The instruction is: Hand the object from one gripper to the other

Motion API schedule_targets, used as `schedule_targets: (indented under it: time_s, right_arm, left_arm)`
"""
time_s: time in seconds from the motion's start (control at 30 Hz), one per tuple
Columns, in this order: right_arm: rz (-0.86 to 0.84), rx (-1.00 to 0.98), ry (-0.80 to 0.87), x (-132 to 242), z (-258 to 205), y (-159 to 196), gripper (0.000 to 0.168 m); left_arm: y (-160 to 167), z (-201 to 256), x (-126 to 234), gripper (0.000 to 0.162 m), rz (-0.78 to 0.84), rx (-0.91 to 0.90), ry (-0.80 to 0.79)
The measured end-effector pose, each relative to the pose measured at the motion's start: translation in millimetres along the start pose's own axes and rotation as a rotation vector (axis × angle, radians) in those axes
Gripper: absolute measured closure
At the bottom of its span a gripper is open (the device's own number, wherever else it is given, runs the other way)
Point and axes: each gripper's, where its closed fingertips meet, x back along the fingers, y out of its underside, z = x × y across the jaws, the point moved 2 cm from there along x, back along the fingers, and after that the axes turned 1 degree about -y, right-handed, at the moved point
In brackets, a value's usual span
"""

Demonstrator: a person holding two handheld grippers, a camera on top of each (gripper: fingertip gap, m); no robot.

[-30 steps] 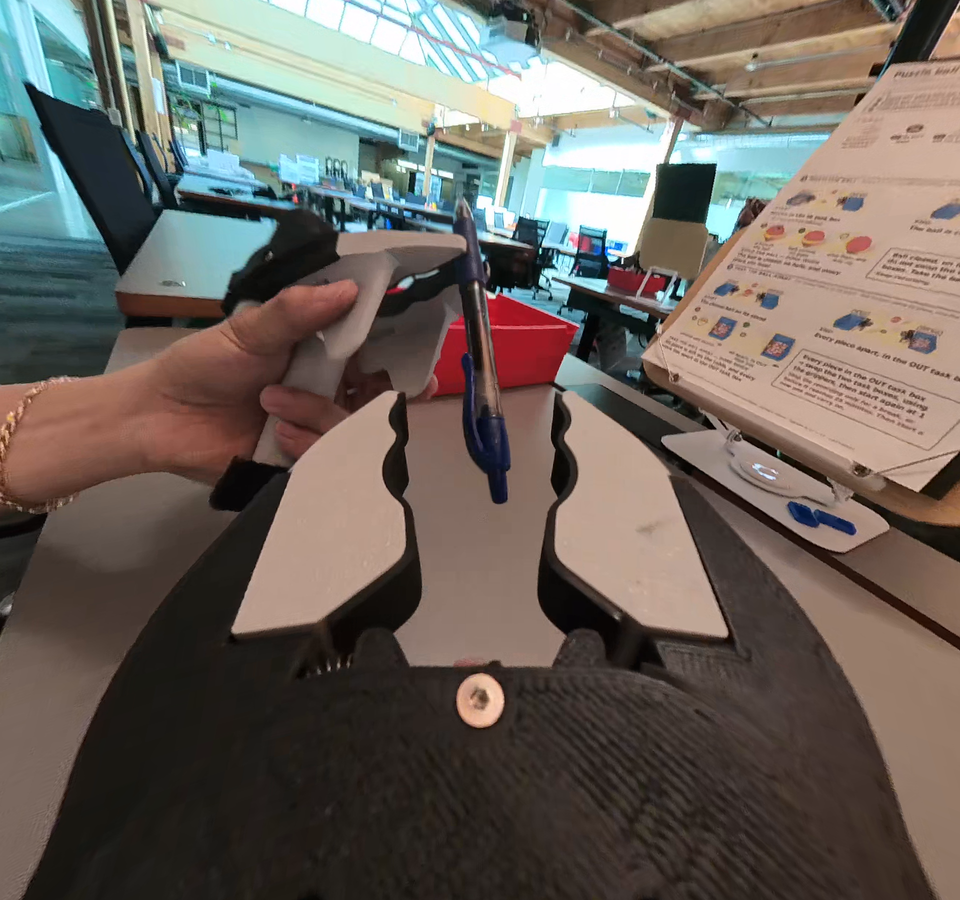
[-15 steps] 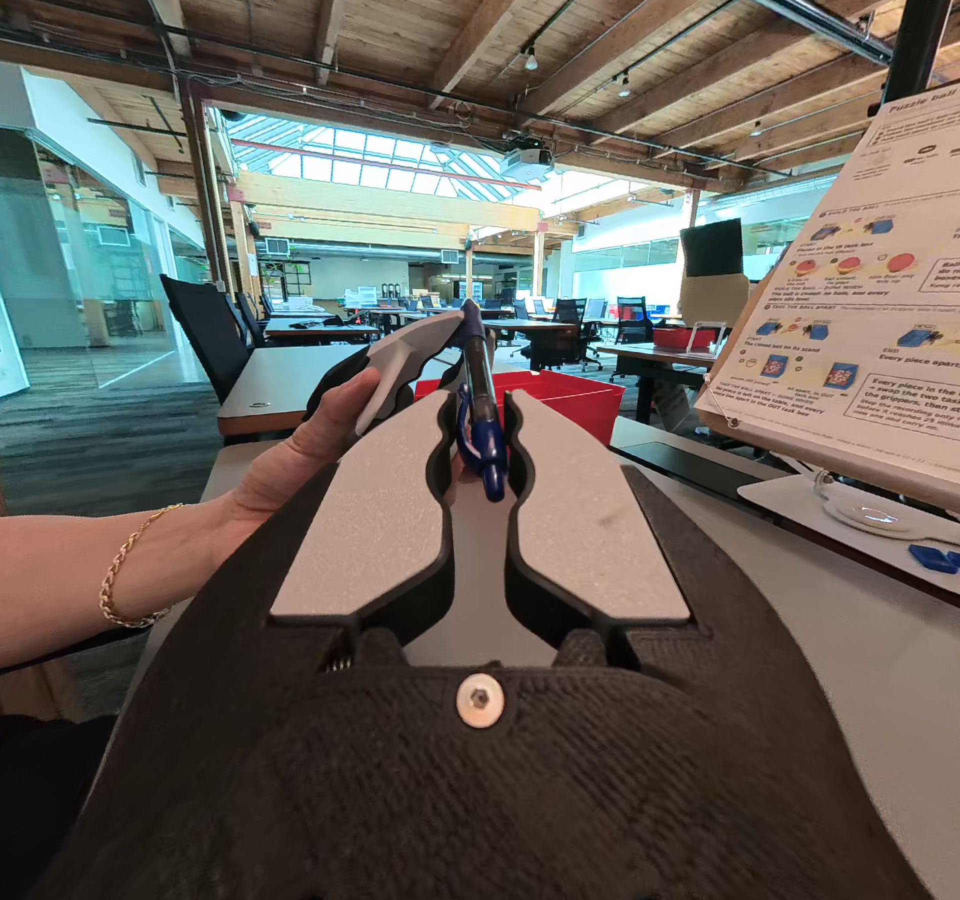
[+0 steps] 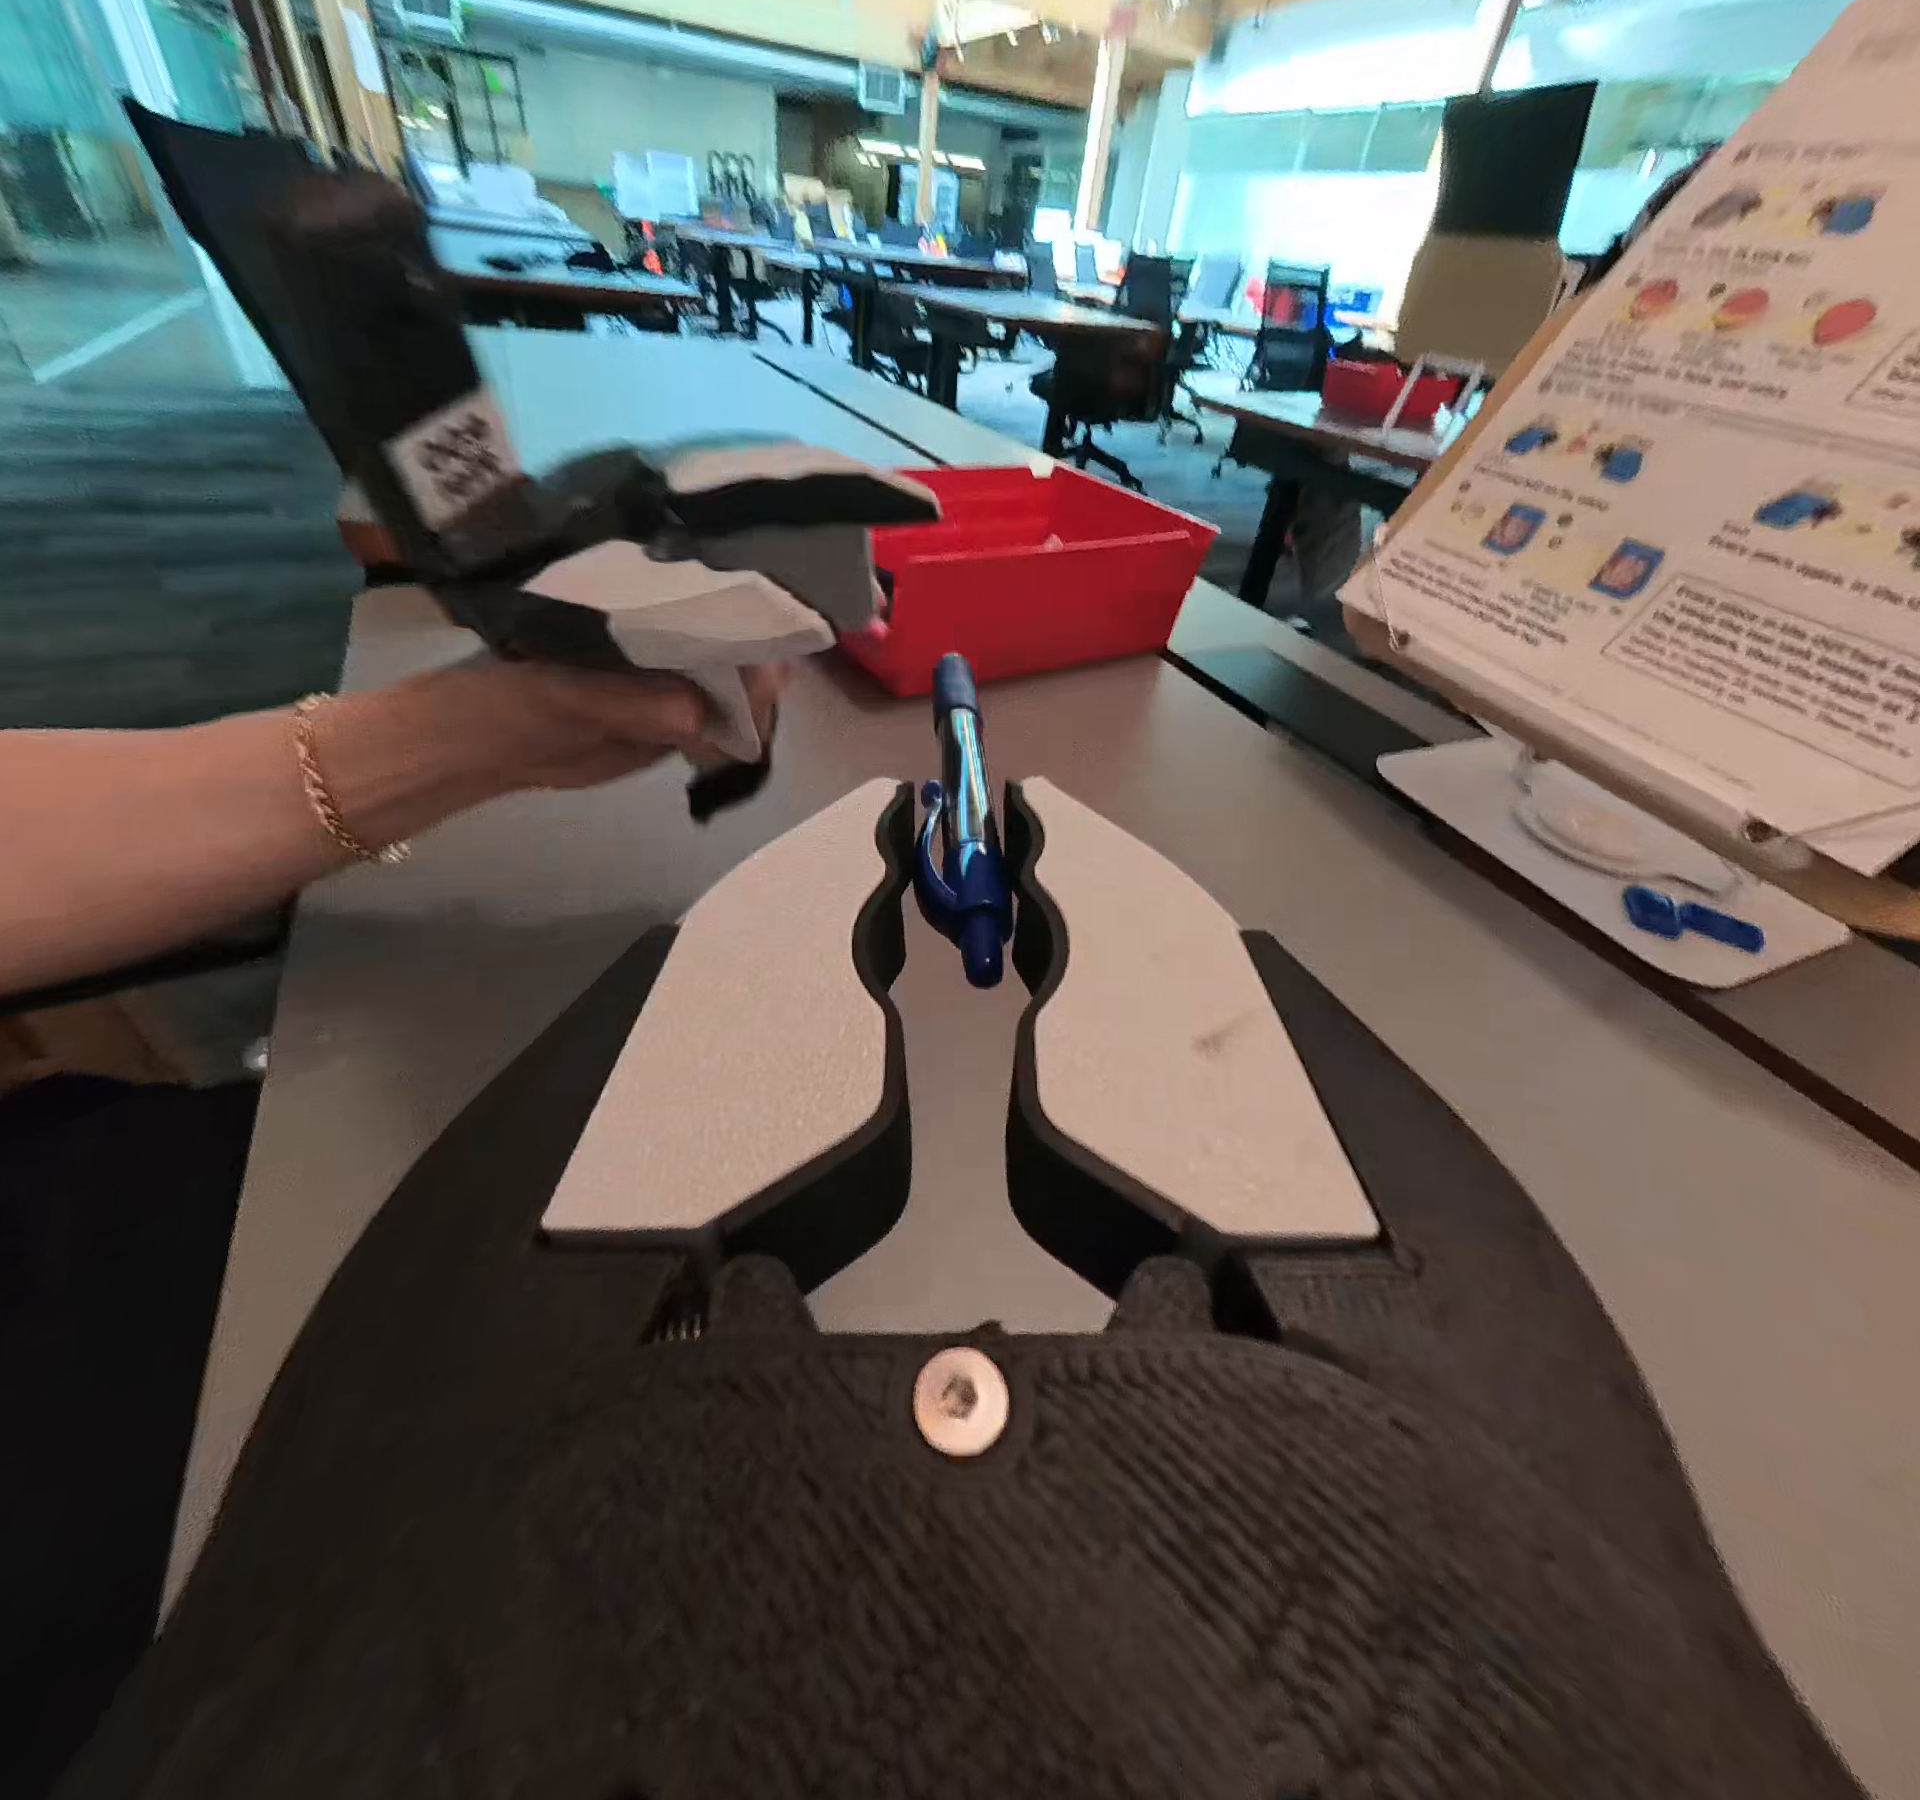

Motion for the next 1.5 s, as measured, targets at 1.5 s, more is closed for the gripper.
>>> schedule_targets:
  time_s: [1.5]
  right_arm:
    - [-0.160, 0.322, 0.426, -37.3, 7.8, 41.2, 0.157]
  left_arm:
    - [6.0, 14.1, -22.3, 0.130, -0.102, 0.688, -0.068]
